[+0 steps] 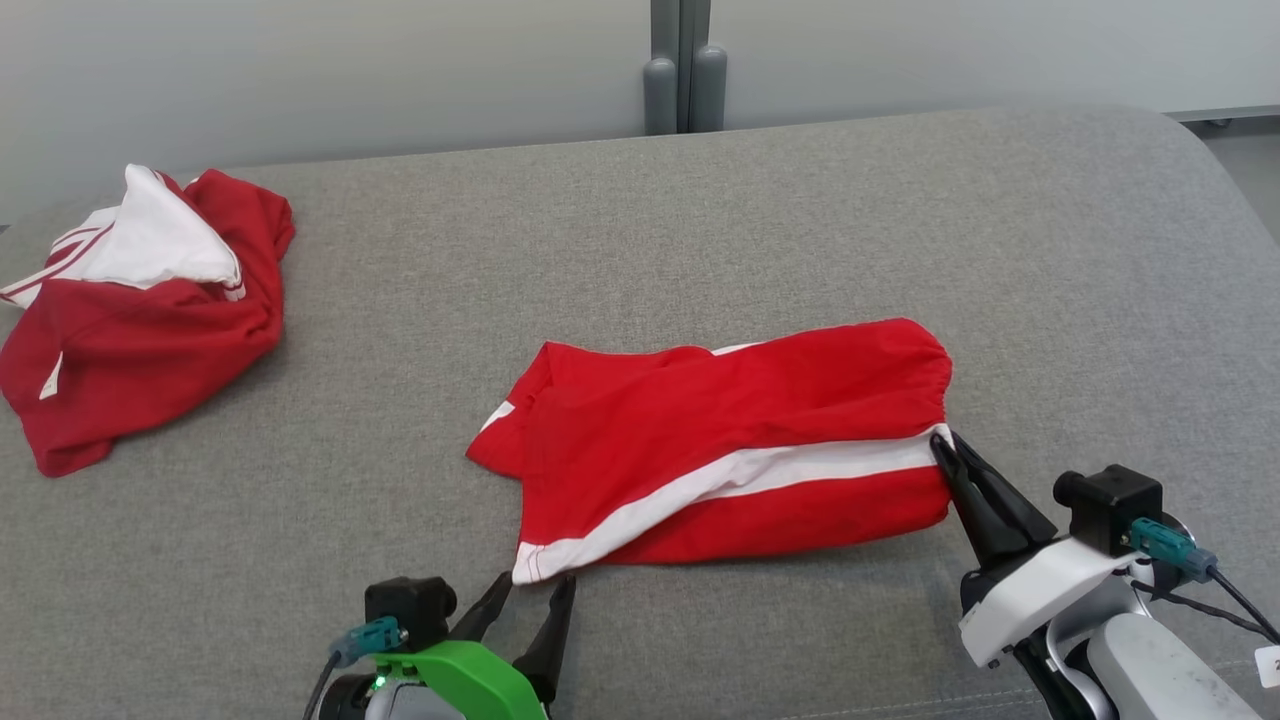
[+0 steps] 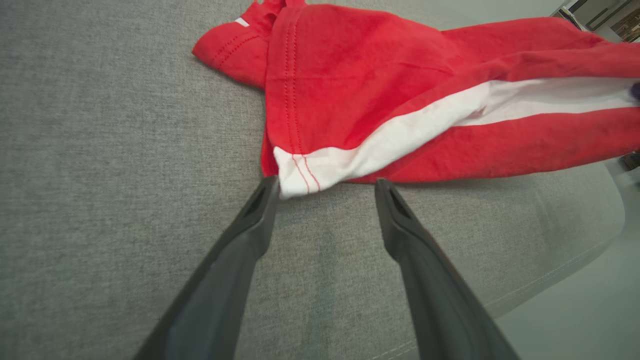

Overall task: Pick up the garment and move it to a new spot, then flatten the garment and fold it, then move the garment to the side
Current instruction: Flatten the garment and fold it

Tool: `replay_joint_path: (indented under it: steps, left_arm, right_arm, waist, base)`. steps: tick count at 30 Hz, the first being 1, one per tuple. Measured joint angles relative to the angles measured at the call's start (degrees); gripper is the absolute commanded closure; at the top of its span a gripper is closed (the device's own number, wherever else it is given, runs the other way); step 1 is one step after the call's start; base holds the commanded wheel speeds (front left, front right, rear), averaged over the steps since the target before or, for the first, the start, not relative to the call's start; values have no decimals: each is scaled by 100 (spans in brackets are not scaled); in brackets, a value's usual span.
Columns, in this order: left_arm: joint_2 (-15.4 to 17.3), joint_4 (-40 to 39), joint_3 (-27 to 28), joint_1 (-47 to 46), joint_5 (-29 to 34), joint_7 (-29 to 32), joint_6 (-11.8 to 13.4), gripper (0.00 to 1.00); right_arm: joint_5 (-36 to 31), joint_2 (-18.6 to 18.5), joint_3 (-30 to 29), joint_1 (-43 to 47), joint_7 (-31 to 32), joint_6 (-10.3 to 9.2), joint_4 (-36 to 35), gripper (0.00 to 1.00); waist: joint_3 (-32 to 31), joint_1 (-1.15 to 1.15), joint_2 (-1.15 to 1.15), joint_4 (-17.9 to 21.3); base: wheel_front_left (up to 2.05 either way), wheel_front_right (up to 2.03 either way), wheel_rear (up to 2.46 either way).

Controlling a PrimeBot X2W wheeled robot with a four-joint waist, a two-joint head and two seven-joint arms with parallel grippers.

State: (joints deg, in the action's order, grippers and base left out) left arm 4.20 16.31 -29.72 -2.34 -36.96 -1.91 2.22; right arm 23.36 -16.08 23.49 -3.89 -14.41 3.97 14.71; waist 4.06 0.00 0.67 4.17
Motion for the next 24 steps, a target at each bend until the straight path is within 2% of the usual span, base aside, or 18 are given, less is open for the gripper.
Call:
replay_joint_path:
  steps: [11,24]
  left_arm:
    - [-33,-31,234,5,-489,138,-19,0]
    - [-96,-20,256,-85,-623,289,-21,0]
  right_arm:
    - [-125,-1,23,173,0,23,-5,100]
    - [-183,1,-42,182,0,57,1,100]
  waist:
    - [30,0,0,72]
    - [148,0,0,181]
  base:
    - [0,0,0]
    - [0,0,0]
